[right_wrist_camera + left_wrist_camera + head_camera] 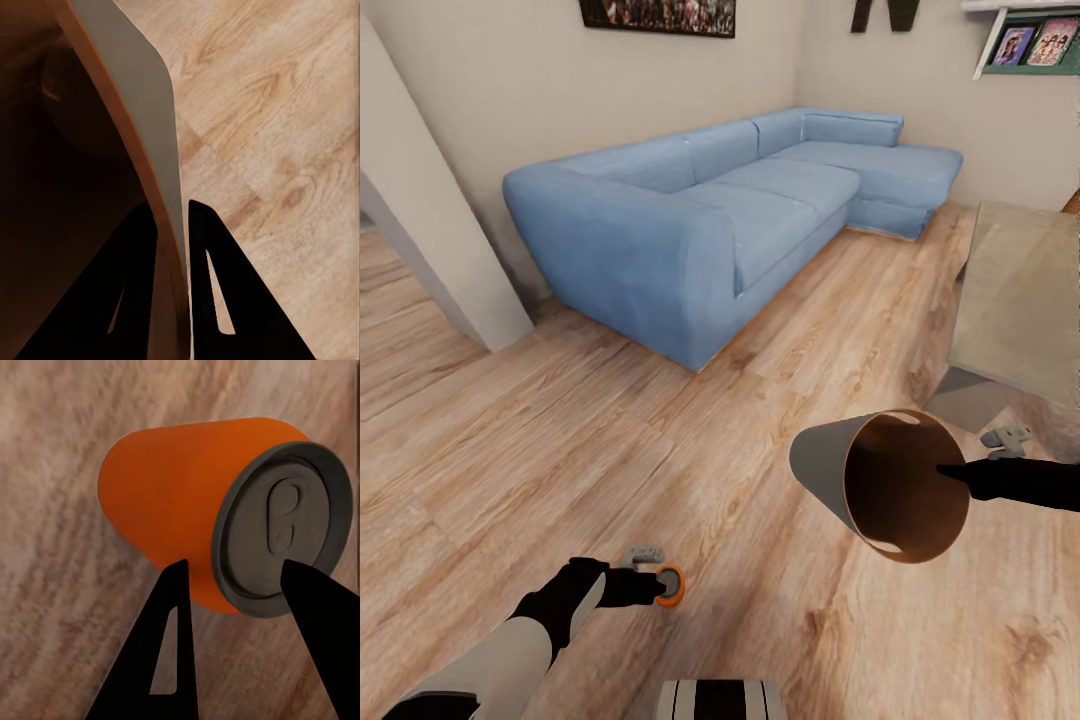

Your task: Put the three can of soda from the living room inside the tash can in the kitchen.

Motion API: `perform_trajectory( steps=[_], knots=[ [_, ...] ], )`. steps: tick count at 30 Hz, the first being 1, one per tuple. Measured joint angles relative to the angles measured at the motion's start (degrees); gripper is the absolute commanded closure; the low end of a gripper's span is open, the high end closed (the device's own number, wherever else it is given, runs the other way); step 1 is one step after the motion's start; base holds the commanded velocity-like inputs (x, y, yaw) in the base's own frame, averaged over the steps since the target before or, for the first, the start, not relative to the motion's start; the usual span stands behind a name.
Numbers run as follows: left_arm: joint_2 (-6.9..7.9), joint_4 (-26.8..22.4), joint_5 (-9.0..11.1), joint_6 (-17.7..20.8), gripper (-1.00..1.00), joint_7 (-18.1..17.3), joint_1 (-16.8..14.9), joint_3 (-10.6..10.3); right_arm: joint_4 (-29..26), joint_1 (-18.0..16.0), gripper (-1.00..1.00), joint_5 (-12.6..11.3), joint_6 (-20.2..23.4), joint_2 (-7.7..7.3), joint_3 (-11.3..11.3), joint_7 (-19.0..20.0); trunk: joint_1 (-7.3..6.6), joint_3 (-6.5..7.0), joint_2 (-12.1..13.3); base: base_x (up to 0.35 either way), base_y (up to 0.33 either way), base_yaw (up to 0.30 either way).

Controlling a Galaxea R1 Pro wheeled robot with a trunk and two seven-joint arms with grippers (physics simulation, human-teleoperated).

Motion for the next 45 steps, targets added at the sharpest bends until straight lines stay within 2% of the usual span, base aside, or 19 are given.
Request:
perform_trajectory(
  steps=[12, 19, 21, 28, 29, 30, 32, 35, 38, 42, 44, 45],
  knots=[
    [0.0, 0.0, 0.03, 0.0, 1.0, -0.23, 0.01, 0.08, 0.0, 0.01, 1.0, 0.01, -0.01, 0.2, 0.17, 0.0, -0.31, 2.66, 0.16, 0.0, 0.0, 0.0],
    [0.14, -0.03, 0.2, 0.52, 1.0, -1.01, -0.06, 0.43, 0.0, 0.01, 1.0, -0.03, 0.1, 0.25, 2.46, 0.02, -1.84, 3.92, 2.96, 0.0, 0.0, 0.0],
    [1.01, -0.59, 0.24, 0.84, 1.0, -2.55, -0.1, 0.49, 0.01, 0.0, 1.0, 0.19, -0.05, 0.26, 3.22, -0.01, -2.28, 4.28, 3.76, 0.0, 0.0, 0.0],
    [6.22, -6.43, 0.51, 2.28, 1.0, -13.25, -0.12, 0.63, 0.0, 0.0, 1.0, 0.17, -0.04, 0.26, 3.96, 0.0, -3.82, 5.54, 6.56, 0.0, 0.0, 0.0],
    [7.36, -8.3, 0.6, 2.77, 1.0, -15.68, -0.11, 0.71, 0.0, 0.01, 1.0, 0.08, 0.05, 0.26, 4.03, 0.01, -4.04, 5.72, 6.97, 0.0, 0.0, 0.0],
    [9.22, -11.72, 0.56, 3.76, 1.0, -19.35, -0.09, 0.75, 0.04, 0.01, 1.0, 0.04, 0.11, 0.26, 4.08, 0.02, -4.26, 5.9, 7.37, 0.0, 0.0, 0.0],
    [10.63, -14.66, 0.58, 5.11, 1.0, -21.75, -0.02, 0.65, 0.05, 0.0, 1.0, 0.16, 0.02, 0.26, 4.13, 0.0, -4.7, 6.25, 8.17, 0.0, 0.0, 0.0],
    [12.93, -22.06, 0.74, 8.77, 1.0, -26.83, 0.06, 0.58, 0.08, 0.01, 1.0, 0.24, -0.03, 0.28, 4.29, 0.0, -5.36, 6.79, 9.37, 0.0, 0.0, 0.0],
    [14.02, -30.07, 0.89, 13.68, 1.0, -31.9, 1.09, 0.53, 0.1, 0.03, 1.0, 0.1, -0.04, 0.28, 5.44, 0.05, -6.01, 7.33, 10.57, 0.0, 0.0, 0.0],
    [14.44, -38.9, 0.71, 19.76, 1.0, -36.72, 2.28, 0.56, 0.09, 0.02, 1.0, -0.2, 0.14, 0.33, 7.72, 0.15, -6.89, 8.05, 12.18, 0.0, 0.0, 0.0],
    [14.47, -43.56, 0.96, 23.86, 1.0, -40.72, 2.52, 0.54, 0.19, 0.04, 1.0, 0.11, 0.07, 0.34, 9.34, 0.16, -7.33, 8.4, 12.98, 0.0, 0.0, 0.0],
    [14.48, -44.55, 0.68, 24.67, 1.0, -41.92, 2.56, 0.53, 0.23, 0.01, 1.0, -0.08, 0.06, 0.34, 9.73, 0.15, -7.55, 8.58, 13.38, 0.0, 0.0, 0.0]
  ],
)
